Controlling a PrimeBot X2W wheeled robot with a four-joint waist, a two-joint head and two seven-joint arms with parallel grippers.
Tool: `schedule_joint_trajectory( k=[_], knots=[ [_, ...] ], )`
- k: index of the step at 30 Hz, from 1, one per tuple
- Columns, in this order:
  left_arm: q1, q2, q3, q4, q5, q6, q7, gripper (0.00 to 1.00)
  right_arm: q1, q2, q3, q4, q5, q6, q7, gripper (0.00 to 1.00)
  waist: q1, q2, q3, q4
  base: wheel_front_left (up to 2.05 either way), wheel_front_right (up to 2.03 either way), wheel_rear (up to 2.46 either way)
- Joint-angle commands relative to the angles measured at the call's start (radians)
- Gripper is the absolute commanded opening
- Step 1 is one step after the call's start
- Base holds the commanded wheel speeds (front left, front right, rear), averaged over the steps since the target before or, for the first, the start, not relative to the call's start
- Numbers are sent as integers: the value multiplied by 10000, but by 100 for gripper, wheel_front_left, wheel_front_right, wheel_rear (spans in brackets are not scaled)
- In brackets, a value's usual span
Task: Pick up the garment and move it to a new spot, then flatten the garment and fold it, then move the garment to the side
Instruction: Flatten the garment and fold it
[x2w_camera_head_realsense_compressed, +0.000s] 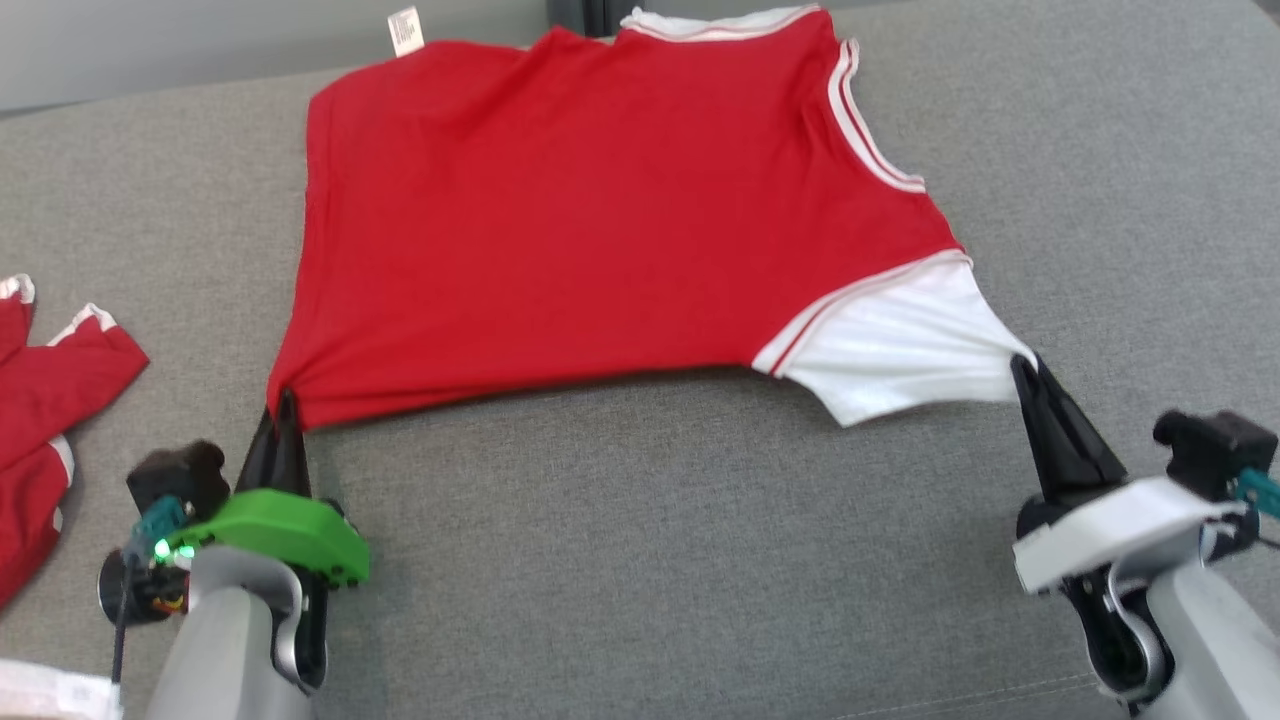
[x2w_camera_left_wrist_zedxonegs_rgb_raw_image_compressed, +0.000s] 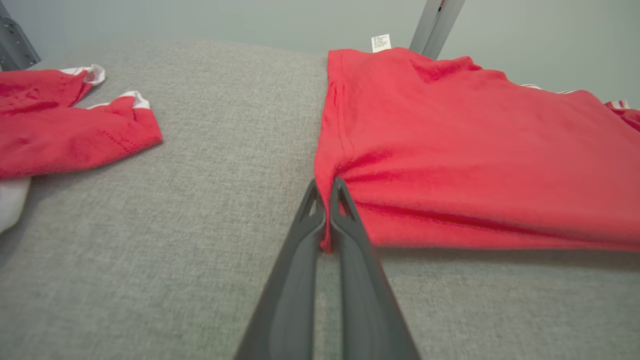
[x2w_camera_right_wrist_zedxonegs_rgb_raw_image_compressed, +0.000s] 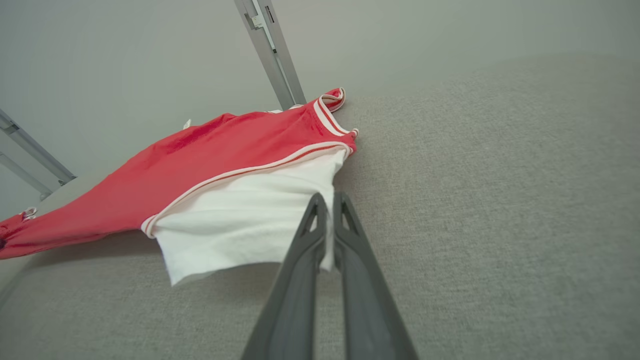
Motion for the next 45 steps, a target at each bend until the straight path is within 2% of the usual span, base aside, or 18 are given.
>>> schedule_joint_trajectory(
  k=[1, 5, 10, 14, 18, 24, 25, 29, 38, 39, 40, 41, 42, 45],
  knots=[
    [545, 73, 13, -388, 110, 154, -16, 0, 638, -17, -264, -373, -148, -21, -46, 0, 0, 0, -623, 164, 0, 0, 0],
    [2117, -16, -57, -2250, 149, 593, 607, 0, 2403, 205, -900, -1574, -493, -21, -21, 0, 0, 0, -985, 224, 0, 0, 0],
    [4152, -58, -129, -5319, 179, 1276, 1900, 0, 4205, 669, -1829, -3136, -908, -21, 613, 0, 0, 0, -1314, 290, 0, 0, 0],
    [5232, 58, -226, -7251, 240, 1705, 3035, 0, 4899, 1096, -2258, -4034, -1115, -21, 1248, 0, 0, 0, -1331, 292, 0, 0, 0],
    [5646, 175, -371, -8273, 231, 1863, 4021, 0, 4973, 1333, -2465, -4464, -1249, -20, 1834, 0, 0, 0, -1246, 295, 0, 0, 0],
    [5034, 446, -667, -8350, 34, 1775, 5603, 0, 4163, 1158, -2420, -4452, -1264, -18, 2641, 0, 0, 0, -735, 304, 0, 0, 0],
    [4655, 509, -744, -8109, -97, 1703, 6156, 0, 3709, 1015, -2375, -4268, -1178, -18, 2856, 0, 0, 0, -454, 346, 0, 0, 0],
    [3786, 604, -924, -7391, -478, 1442, 7122, 0, 2704, 653, -2259, -3518, -935, -18, 2998, 0, 0, 0, -21, 519, 0, 0, 0],
    [1761, 907, -963, -5935, -895, 853, 7786, 0, 225, 118, -1550, -1427, -307, -18, 2945, 0, 0, 0, 625, 717, 0, 0, 0],
    [1581, 948, -1009, -5766, -917, 730, 7786, 31, -52, 65, -1406, -1224, -278, -18, 2881, 0, 0, 0, 680, 717, 0, 0, 0],
    [1411, 917, -996, -5625, -982, 661, 7680, 100, -315, 45, -1315, -1055, -209, -18, 2703, 36, 0, 0, 732, 709, 0, 0, 0],
    [1293, 886, -984, -5494, -1002, 608, 7595, 100, -475, -1, -1185, -903, -213, -18, 2555, 75, 0, 0, 759, 705, 0, 0, 0],
    [1186, 833, -990, -5368, -1041, 544, 7458, 100, -679, -52, -1029, -819, -234, -18, 2196, 100, 0, 0, 805, 697, 0, 0, 0],
    [964, 682, -807, -5180, -1034, 599, 6676, 100, -1038, -190, -729, -533, -578, -18, 1111, 100, 0, 0, 889, 669, 0, 0, 0]
  ],
)
